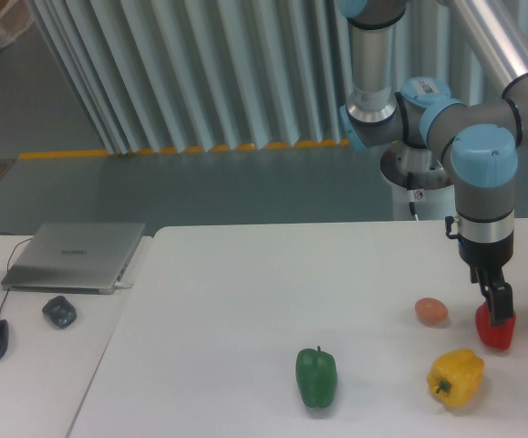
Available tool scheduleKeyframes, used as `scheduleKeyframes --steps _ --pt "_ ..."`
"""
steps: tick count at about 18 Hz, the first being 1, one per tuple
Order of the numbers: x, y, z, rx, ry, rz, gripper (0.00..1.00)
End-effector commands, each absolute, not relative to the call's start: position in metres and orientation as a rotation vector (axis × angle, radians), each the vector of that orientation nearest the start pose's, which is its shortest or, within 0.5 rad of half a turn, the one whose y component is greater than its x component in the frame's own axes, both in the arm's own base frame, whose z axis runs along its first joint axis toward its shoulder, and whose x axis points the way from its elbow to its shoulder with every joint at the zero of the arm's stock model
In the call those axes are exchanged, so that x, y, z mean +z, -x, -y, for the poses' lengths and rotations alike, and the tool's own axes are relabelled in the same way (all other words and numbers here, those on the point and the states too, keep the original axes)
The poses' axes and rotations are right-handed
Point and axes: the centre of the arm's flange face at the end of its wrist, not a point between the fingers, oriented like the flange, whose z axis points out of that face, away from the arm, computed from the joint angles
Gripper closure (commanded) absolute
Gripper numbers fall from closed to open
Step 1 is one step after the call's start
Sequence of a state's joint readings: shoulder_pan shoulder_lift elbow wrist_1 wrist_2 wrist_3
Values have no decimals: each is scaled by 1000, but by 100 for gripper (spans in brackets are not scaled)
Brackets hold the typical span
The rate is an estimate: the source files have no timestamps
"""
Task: Place the red peppers in a basket
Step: 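Raise the right gripper off the red pepper and open it, then lower the open gripper around the red bell pepper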
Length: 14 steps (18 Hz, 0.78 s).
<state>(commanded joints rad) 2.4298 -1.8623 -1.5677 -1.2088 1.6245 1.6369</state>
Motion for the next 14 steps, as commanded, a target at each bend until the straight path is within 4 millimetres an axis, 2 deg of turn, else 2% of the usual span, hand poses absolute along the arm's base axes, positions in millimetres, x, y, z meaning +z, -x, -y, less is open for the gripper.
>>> scheduleKeyframes --steps 2,4,6,8,9,10,12,14 --pt "370 373 -491 148 2957 -1107 0" --pt "361 368 -491 127 2986 -1028 0" --pt "359 371 -491 217 2964 -1002 0" --pt "354 374 -486 220 3008 -958 0" --pt "350 379 -475 205 3035 -884 0" --pt "344 386 -462 170 3062 -710 0" --pt "342 395 -446 112 3049 -497 0" --pt "341 393 -451 57 3002 -395 0"
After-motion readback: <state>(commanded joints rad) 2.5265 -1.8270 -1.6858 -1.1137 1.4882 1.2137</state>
